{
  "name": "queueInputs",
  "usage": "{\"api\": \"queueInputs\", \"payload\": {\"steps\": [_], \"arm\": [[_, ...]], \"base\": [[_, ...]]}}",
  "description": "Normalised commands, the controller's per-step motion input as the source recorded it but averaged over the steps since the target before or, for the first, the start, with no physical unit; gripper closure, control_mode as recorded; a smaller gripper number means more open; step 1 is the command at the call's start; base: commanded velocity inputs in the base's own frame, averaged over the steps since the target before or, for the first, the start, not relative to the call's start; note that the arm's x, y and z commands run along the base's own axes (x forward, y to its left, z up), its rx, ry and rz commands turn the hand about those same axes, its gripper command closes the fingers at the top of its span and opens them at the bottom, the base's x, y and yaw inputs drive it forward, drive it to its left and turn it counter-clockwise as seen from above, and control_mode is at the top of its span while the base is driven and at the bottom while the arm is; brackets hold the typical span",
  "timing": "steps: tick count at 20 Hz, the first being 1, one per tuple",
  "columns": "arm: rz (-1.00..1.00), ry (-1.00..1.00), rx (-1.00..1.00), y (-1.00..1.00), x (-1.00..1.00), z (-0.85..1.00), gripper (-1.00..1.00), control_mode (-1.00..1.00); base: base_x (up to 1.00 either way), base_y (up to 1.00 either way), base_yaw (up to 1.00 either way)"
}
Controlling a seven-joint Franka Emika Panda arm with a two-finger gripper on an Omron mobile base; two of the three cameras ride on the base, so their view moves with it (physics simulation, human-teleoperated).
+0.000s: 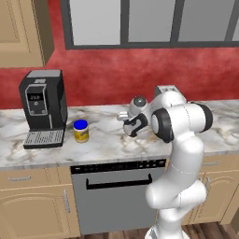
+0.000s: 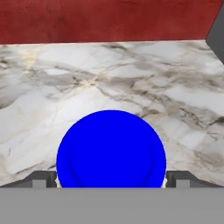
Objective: Place the mayonnaise and mayonnaise from the counter to the top shelf of the fridge. If the existing items in the fridge are on the top shelf, move them to other shelves.
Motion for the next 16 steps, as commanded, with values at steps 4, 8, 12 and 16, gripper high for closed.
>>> {"api": "queueInputs", "payload": {"steps": [4, 8, 12, 16], "arm": [[0.00, 0.00, 0.00, 0.00, 0.00, 0.00, 1.00, -1.00], [0.00, 0.00, 0.00, 0.00, -0.06, 0.10, 1.00, -1.00], [0.00, 0.00, 0.00, -0.11, -0.58, 0.67, 1.00, -1.00], [0.00, 0.00, 0.04, -0.38, -0.97, 0.95, 1.00, -1.00]], "base": [[0.00, 0.00, 0.00], [0.00, 0.00, 0.00], [0.00, 0.00, 0.00], [0.00, 0.00, 0.00]]}}
